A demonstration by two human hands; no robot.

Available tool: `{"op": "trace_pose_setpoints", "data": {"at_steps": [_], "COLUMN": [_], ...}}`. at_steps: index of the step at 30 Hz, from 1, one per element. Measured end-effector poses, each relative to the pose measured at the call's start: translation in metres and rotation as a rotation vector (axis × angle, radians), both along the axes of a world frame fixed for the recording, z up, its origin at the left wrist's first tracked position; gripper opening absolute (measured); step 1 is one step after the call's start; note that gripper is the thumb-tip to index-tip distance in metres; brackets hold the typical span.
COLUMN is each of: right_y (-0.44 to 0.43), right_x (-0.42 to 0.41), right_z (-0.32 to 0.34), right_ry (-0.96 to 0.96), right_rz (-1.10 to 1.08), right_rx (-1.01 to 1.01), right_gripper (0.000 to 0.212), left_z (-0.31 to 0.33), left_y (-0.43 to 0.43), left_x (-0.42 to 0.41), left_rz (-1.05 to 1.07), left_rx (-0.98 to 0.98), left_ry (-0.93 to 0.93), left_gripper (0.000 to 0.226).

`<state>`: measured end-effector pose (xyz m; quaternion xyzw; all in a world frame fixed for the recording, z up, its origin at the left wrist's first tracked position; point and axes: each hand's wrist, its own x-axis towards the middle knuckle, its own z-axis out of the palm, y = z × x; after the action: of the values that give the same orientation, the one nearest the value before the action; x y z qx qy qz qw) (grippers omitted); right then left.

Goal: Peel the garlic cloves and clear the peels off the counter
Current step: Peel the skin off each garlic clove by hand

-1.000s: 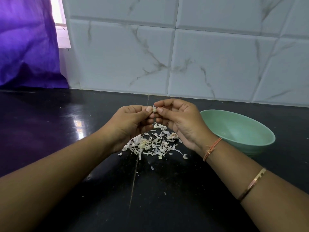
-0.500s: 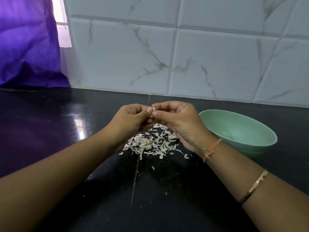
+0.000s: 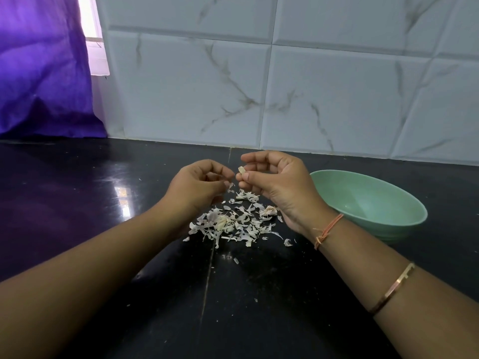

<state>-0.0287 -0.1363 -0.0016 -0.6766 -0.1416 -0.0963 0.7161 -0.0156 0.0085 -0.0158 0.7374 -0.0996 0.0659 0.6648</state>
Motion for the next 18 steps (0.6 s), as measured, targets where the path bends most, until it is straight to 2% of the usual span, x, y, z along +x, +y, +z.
{"op": "trace_pose_setpoints", "data": {"at_steps": [7, 13, 18], "right_y": [0.001, 0.005, 0.007], "right_x": [0.004, 0.007, 0.005], "right_z": [-0.004, -0.009, -0.01], "right_ry": [-0.083, -0.331, -0.438], "right_rz": [-0.098, -0.252, -0.251], "right_rx": [-0.153, -0.407, -0.463], "right_gripper": [0.021, 0.022, 0.029], "left_z": [0.004, 0.004, 0.004], "left_y": [-0.001, -0.002, -0.001], "left_x": [-0.005, -0.007, -0.004], "left_rz": [0.005, -0.009, -0.024], "left_rx": [-0.007, -0.04, -0.144], "left_ry": [-0.056, -0.062, -0.025], "left_gripper": [0.011, 0.019, 0.008]}}
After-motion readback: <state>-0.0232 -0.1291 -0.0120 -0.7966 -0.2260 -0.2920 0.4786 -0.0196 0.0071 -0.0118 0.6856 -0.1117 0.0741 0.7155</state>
